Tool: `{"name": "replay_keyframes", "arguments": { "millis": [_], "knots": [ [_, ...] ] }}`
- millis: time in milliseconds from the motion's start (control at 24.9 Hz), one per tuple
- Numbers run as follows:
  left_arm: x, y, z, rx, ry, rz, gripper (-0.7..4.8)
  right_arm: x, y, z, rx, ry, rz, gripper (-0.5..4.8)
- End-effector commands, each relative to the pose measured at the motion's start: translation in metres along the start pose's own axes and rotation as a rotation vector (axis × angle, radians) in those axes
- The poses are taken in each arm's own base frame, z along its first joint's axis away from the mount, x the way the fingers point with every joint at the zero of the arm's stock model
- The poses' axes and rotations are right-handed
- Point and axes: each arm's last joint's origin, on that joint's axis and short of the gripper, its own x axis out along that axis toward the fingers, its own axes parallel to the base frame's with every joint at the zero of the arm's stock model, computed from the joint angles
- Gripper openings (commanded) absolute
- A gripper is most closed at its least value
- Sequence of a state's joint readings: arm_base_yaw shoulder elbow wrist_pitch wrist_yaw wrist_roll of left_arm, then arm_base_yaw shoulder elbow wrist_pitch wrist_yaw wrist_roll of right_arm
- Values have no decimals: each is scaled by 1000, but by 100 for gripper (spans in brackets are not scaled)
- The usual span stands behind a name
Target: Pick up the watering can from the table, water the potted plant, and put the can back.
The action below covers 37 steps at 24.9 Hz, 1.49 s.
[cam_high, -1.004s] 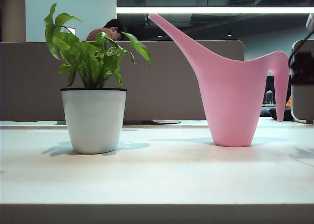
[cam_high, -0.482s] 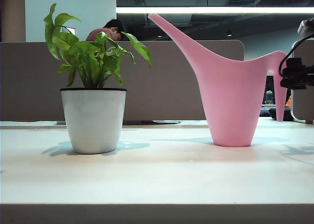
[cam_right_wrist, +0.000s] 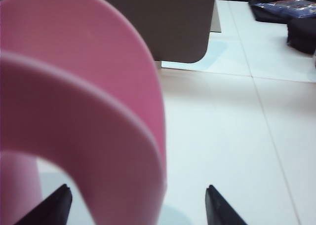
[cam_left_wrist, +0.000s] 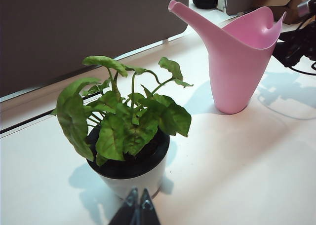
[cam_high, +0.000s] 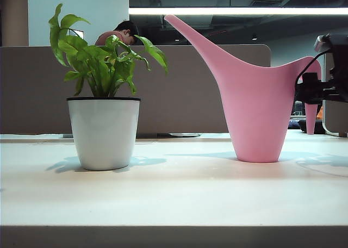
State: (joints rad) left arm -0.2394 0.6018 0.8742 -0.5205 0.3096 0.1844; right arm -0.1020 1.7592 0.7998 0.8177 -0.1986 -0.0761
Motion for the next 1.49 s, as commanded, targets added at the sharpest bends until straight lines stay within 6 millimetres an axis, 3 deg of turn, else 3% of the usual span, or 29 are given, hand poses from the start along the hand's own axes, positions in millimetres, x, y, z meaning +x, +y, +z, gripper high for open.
{"name": "replay_keyframes", "arguments": {
  "millis": [40, 361, 482, 562, 843, 1486],
  "knots": [
    [-1, 0, 2, 6, -11, 5, -5, 9, -1, 2, -3, -22, 14, 373],
    [-1, 0, 2, 6, -11, 5, -5, 16, -5, 3, -8, -46, 28, 344],
    [-1, 0, 2, 6, -11, 5, -5, 15, -8, 4, -10, -58, 43, 262],
    [-1, 0, 2, 6, -11, 5, -5, 15, -9, 4, -10, -58, 46, 255],
    [-1, 0, 2, 6, -11, 4, -5, 15, -12, 4, -10, -61, 41, 137],
    [-1, 0, 2, 6, -11, 4, -5, 14, -11, 12, 29, -133, 39, 103]
  ]
}}
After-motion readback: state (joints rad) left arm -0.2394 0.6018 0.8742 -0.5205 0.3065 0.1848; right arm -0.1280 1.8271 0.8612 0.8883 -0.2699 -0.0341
